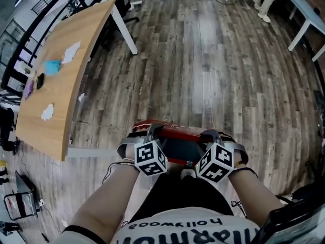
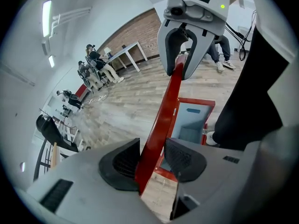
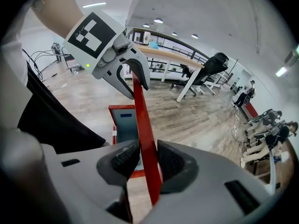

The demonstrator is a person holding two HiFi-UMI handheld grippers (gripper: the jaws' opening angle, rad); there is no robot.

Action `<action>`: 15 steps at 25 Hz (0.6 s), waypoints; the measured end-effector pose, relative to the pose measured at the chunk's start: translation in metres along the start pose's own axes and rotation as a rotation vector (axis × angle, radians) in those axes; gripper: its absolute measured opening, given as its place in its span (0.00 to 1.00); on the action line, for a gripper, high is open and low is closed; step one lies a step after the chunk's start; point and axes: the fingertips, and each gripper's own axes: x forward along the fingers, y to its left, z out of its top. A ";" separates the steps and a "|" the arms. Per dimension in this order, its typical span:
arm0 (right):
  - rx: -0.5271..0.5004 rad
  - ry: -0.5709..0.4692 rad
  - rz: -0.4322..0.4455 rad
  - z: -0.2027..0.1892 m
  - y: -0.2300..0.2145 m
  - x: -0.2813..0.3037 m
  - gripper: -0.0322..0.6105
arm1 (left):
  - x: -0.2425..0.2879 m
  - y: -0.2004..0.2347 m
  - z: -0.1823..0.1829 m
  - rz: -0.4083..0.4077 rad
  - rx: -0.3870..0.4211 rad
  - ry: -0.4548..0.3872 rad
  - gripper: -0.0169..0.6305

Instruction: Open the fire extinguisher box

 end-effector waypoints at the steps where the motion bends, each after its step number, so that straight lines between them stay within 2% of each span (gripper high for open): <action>1: 0.003 -0.003 -0.002 0.001 -0.002 0.000 0.24 | 0.001 0.003 0.001 0.003 0.002 -0.003 0.27; 9: 0.059 -0.014 -0.016 0.006 -0.023 0.004 0.24 | 0.009 0.022 0.006 -0.002 0.008 -0.030 0.27; 15: 0.101 0.006 -0.028 0.007 -0.034 0.008 0.24 | 0.015 0.031 0.008 -0.065 0.003 -0.061 0.27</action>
